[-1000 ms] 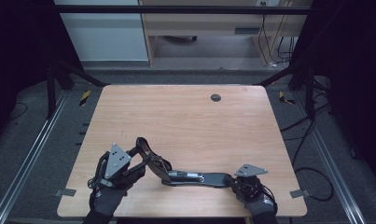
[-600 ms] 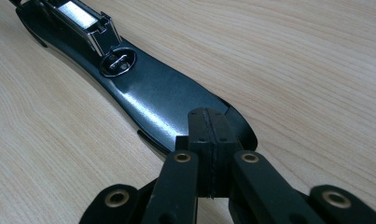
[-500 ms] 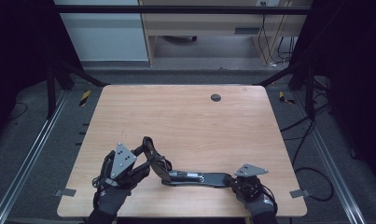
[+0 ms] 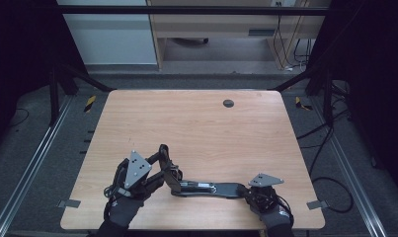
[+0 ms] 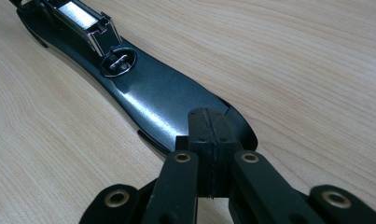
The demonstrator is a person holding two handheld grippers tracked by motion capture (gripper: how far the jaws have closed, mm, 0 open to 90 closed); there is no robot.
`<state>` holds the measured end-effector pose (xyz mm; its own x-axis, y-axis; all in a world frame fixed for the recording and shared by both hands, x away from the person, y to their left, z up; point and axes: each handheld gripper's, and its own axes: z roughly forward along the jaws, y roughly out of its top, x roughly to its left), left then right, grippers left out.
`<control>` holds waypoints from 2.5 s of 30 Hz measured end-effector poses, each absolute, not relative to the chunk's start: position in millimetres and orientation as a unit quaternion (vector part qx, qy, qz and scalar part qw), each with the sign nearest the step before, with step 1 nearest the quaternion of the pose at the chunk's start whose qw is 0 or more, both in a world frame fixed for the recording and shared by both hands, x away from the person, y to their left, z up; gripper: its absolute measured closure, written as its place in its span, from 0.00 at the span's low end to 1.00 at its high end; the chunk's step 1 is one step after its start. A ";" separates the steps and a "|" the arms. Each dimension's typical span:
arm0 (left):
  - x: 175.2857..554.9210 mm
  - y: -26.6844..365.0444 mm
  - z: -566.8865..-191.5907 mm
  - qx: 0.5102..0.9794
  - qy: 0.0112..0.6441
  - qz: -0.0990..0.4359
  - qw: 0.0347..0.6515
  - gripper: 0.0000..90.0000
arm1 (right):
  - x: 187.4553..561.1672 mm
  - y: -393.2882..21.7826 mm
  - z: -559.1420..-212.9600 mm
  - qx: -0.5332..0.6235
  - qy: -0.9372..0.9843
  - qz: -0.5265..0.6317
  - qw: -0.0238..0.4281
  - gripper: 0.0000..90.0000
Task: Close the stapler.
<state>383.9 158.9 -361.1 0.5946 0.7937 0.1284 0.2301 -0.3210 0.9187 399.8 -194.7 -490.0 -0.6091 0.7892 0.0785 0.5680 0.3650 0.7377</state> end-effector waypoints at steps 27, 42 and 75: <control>382.4 135.4 -359.4 0.770 0.316 0.316 0.456 0.65 | 400.5 -195.3 -490.7 0.412 0.814 0.380 0.150 1.00; 380.6 120.6 -360.1 0.775 0.301 0.335 0.443 0.65 | 400.5 -195.5 -490.6 0.412 0.815 0.379 0.151 1.00; 377.7 90.8 -365.3 0.785 0.273 0.369 0.416 0.65 | 400.6 -195.6 -490.6 0.413 0.815 0.379 0.150 1.00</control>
